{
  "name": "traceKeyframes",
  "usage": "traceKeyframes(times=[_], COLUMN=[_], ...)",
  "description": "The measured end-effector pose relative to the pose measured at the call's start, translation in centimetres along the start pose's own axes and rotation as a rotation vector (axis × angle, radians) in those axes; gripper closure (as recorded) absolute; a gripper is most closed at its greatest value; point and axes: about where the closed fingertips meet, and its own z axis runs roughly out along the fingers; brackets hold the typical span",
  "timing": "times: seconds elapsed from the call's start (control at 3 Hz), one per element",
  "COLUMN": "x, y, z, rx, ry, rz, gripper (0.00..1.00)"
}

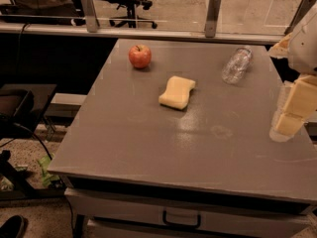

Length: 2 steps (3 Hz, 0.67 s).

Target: Pick sponge

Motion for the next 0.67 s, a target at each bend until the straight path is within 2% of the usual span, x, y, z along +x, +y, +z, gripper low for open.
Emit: traceKeyframes(times=[0.33, 0.67], x=[0.0, -0.48], y=[0.0, -0.41], z=[0.0, 0.24], rx=[0.0, 0.001], ry=[0.0, -0.006], rz=[0.0, -0.029], gripper=[0.0, 0.0])
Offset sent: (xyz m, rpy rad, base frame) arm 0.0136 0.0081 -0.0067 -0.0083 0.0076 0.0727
